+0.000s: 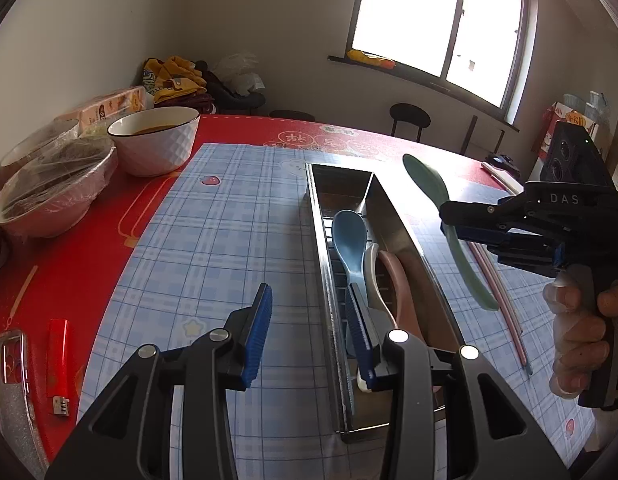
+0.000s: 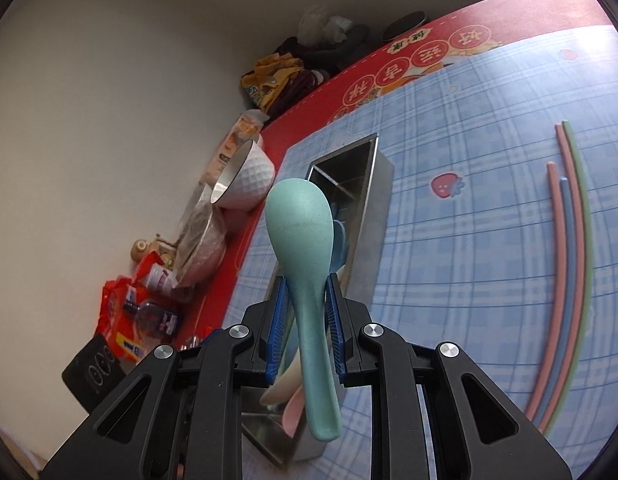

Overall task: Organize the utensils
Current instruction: 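Lower the mint green spoon into the steel tray and open the right tool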

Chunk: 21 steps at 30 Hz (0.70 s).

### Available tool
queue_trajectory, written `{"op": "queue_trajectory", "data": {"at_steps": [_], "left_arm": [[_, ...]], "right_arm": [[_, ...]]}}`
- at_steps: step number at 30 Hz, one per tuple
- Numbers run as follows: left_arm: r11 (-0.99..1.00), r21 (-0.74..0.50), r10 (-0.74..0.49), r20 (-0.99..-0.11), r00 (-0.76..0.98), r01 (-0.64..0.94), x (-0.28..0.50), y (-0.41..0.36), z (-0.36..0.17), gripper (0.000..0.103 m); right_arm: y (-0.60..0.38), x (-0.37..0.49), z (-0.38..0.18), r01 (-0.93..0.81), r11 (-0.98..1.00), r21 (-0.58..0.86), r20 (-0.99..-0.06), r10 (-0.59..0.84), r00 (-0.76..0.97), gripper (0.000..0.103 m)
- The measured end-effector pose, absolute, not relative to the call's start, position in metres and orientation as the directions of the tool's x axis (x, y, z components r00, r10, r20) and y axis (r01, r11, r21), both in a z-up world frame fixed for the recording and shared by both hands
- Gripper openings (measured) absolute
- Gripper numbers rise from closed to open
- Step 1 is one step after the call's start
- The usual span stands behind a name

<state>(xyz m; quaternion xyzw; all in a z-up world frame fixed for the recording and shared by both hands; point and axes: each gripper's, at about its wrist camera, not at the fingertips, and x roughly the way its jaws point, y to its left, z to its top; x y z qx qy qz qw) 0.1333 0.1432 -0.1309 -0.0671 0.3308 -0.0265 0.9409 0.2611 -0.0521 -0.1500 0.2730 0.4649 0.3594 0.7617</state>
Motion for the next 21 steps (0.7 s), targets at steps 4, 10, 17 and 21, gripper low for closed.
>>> {"op": "queue_trajectory", "data": {"at_steps": [4, 10, 17, 21], "left_arm": [[0.987, -0.160, -0.098, -0.603, 0.791, 0.001, 0.129, 0.150, -0.125, 0.038], [0.983, -0.183, -0.105, -0.591, 0.800, -0.006, 0.123, 0.156, -0.122, 0.038], [0.981, -0.194, -0.105, -0.588, 0.802, -0.013, 0.121, 0.161, -0.121, 0.039], [0.981, -0.193, -0.110, -0.588, 0.801, -0.007, 0.123, 0.159, -0.119, 0.039]], "right_arm": [[-0.025, 0.264, -0.153, -0.267, 0.605, 0.750, -0.536, 0.793, 0.290, 0.020], [-0.007, 0.271, -0.166, -0.181, 0.622, 0.762, -0.566, 0.775, 0.282, 0.020], [0.000, 0.272, -0.174, -0.150, 0.638, 0.755, -0.593, 0.762, 0.259, 0.022], [-0.001, 0.271, -0.175, -0.153, 0.645, 0.749, -0.599, 0.758, 0.260, 0.022]]}}
